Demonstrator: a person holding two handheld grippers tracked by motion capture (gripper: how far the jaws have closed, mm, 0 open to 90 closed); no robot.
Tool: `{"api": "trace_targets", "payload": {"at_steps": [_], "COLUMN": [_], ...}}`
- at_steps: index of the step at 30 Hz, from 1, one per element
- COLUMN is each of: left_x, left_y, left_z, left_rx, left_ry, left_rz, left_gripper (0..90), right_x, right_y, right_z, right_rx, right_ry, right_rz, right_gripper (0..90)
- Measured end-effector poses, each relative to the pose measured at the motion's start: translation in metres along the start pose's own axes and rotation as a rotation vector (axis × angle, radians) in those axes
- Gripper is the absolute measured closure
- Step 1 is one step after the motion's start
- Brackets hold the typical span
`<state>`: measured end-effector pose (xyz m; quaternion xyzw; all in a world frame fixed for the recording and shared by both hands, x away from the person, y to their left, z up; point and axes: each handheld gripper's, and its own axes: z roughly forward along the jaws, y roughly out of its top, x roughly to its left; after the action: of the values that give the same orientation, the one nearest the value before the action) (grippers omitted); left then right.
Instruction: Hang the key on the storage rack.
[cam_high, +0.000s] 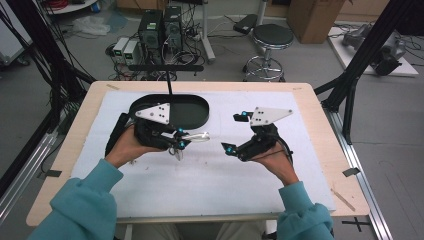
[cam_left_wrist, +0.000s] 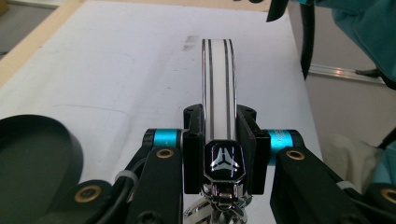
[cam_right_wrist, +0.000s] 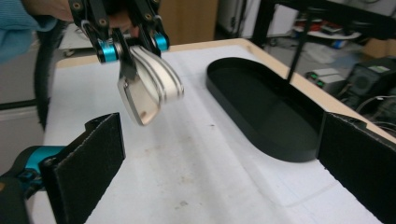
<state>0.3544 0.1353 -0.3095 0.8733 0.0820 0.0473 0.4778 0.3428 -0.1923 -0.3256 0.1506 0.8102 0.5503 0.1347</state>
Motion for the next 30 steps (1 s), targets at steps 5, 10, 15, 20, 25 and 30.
{"api": "trace_targets", "payload": {"at_steps": [5, 10, 15, 20, 25, 30], "left_x": [0.006, 0.015, 0.026, 0.036, 0.045, 0.053], "left_y": [-0.003, -0.008, -0.011, -0.011, -0.01, -0.008], "left_z": [-0.01, -0.025, -0.041, -0.052, -0.06, -0.065], "left_rx": [-0.027, -0.065, -0.105, -0.127, -0.152, -0.164], "left_ry": [0.054, 0.115, 0.175, 0.23, 0.268, 0.305], "left_rz": [-0.022, -0.06, -0.094, -0.115, -0.132, -0.152], "left_gripper": [74.2, 74.1, 74.1, 74.1, 74.1, 74.1], "right_x": [0.002, 0.003, 0.005, 0.007, 0.01, 0.013], "right_y": [-0.012, -0.029, -0.05, -0.066, -0.078, -0.093], "right_z": [-0.017, -0.034, -0.047, -0.055, -0.06, -0.063], "right_rx": [-0.042, -0.08, -0.107, -0.13, -0.146, -0.155], "right_ry": [-0.06, -0.124, -0.195, -0.254, -0.307, -0.359], "right_rz": [0.023, 0.042, 0.077, 0.092, 0.102, 0.102], "right_gripper": [0.7, 0.7, 0.7, 0.7, 0.7, 0.7]}}
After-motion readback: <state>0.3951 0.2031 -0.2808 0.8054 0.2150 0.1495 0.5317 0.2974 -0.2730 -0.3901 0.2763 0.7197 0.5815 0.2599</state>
